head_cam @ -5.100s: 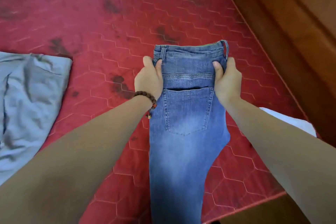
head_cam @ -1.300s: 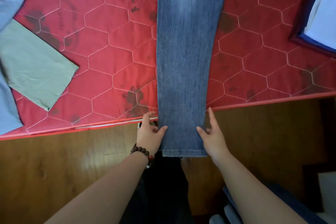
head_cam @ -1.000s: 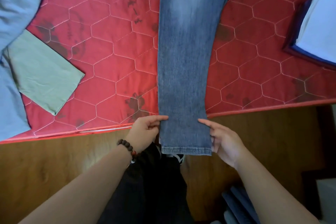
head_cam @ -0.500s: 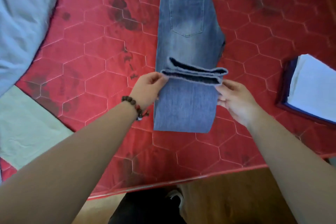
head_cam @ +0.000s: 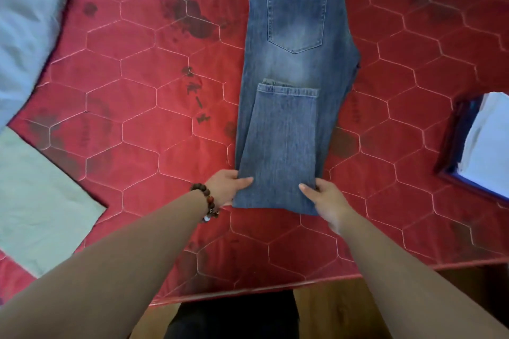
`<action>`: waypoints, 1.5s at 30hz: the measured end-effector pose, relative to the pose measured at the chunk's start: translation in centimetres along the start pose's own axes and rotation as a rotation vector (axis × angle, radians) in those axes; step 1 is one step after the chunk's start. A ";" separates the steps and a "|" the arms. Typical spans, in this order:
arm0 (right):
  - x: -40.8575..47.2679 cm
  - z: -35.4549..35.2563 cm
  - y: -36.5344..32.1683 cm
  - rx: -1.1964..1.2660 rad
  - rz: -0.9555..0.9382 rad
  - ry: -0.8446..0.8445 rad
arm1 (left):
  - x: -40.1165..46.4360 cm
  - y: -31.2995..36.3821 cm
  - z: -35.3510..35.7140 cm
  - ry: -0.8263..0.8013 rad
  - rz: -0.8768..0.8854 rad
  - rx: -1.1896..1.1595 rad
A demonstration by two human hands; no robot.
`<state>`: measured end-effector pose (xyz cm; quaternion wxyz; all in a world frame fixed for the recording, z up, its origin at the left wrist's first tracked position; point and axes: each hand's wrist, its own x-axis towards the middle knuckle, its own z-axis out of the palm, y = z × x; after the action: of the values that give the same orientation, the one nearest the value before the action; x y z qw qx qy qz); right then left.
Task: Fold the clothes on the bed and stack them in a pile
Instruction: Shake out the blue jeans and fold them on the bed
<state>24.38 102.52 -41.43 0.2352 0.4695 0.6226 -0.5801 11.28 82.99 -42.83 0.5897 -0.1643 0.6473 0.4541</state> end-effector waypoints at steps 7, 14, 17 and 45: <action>-4.2 2.4 6.2 -0.107 0.083 -0.026 | -3.1 -7.4 0.7 0.044 -0.131 0.053; -5.1 2.5 8.1 0.074 0.123 0.004 | -3.6 -9.4 1.8 0.096 -0.050 0.027; -3.1 1.8 5.9 0.243 0.052 0.114 | -2.6 -6.4 2.7 0.196 0.135 0.065; 5.6 0.7 -3.7 -0.120 -0.211 0.526 | 3.6 4.5 2.0 0.366 0.353 -0.017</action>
<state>18.52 104.04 -44.44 0.0313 0.5216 0.7410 -0.4218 8.25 88.14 -44.07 0.3726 -0.1332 0.7581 0.5183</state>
